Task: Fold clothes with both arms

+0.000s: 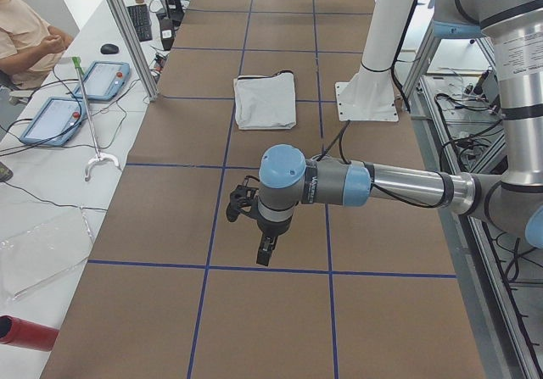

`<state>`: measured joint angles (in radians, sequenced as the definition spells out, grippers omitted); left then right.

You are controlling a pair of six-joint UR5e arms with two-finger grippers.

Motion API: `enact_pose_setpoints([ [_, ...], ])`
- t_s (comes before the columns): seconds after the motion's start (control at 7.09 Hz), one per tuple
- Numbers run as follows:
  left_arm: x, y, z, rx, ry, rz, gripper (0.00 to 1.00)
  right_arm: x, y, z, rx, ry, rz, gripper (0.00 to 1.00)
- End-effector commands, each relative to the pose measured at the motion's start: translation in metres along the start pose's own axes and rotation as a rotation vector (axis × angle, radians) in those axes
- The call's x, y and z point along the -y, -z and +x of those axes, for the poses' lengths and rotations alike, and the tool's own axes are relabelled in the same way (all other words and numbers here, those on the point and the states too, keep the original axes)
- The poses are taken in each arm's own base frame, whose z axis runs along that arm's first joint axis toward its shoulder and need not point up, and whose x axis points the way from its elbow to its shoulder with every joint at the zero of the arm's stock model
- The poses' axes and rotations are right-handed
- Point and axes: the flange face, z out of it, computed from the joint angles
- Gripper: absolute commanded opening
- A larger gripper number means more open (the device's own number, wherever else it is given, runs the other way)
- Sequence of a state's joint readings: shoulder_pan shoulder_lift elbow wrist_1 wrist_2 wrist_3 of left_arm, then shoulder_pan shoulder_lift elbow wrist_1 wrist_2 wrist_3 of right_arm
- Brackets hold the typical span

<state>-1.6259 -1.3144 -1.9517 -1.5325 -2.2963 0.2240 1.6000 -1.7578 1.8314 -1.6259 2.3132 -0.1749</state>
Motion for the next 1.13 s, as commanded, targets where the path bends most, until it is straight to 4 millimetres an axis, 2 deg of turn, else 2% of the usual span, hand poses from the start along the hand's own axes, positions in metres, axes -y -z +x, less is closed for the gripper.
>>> enact_pose_setpoints([
  [0.0, 0.0002, 0.0000, -0.0001, 0.000, -0.001, 0.001, 1.00, -0.0001, 0.0000, 0.0000, 0.000, 0.000, 0.000, 1.00],
  [0.99, 0.0016, 0.0050, 0.0032, 0.004, -0.007, 0.012, 1.00, 0.0018, 0.0012, -0.0008, -0.001, 0.005, 0.005, 1.00],
])
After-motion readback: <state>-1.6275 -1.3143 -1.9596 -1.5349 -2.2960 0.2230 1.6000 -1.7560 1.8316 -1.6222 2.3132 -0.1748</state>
